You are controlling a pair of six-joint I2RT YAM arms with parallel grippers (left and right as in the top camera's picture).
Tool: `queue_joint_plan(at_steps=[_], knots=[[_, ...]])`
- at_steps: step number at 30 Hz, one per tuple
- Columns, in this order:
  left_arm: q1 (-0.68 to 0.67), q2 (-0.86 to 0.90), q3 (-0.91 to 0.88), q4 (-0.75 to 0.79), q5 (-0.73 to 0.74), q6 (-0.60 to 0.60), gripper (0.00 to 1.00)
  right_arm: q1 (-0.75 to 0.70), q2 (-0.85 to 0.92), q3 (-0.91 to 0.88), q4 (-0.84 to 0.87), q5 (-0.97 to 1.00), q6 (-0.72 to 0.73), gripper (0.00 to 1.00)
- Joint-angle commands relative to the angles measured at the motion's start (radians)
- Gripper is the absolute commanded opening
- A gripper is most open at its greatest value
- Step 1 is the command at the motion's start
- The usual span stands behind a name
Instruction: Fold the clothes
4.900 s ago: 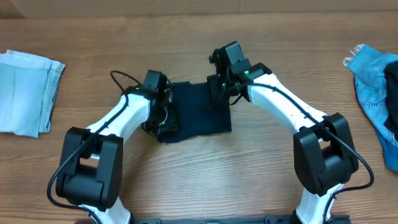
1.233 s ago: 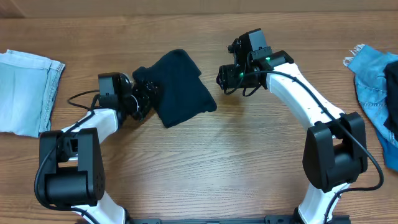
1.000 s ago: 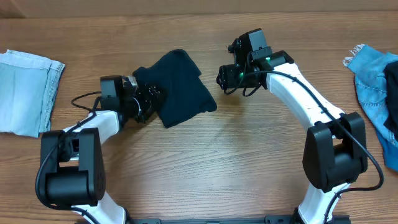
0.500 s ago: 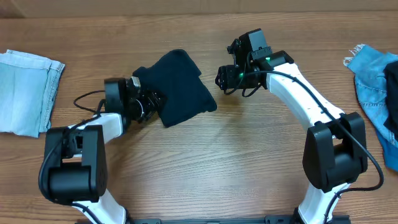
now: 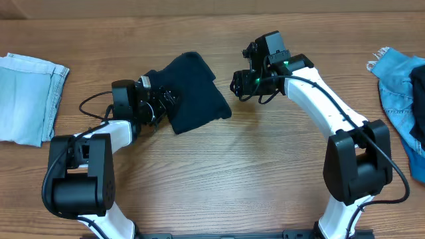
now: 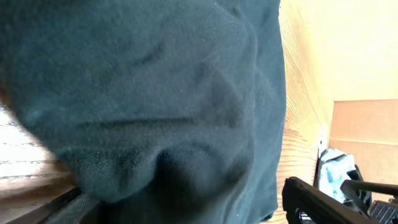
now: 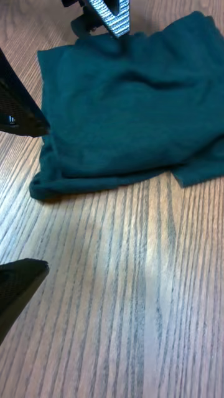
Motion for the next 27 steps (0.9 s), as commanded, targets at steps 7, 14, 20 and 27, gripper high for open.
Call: queue_joint_plan(at_steps=[7,14,20,27], knots=[[-0.053,0.021,-0.016,0.005,-0.2,-0.058,0.79,0.002,-0.006,0.003,-0.004,-0.008,-0.007,0.64],[-0.084,0.021,-0.016,0.047,-0.2,-0.095,0.55,0.002,-0.006,0.003,-0.019,-0.008,-0.007,0.6],[-0.064,0.021,-0.014,0.061,-0.182,-0.093,0.36,0.002,-0.006,0.003,-0.031,-0.008,-0.007,0.58],[0.013,0.014,0.0,0.133,-0.035,-0.106,0.05,0.002,-0.006,0.004,-0.031,-0.008,-0.007,0.58]])
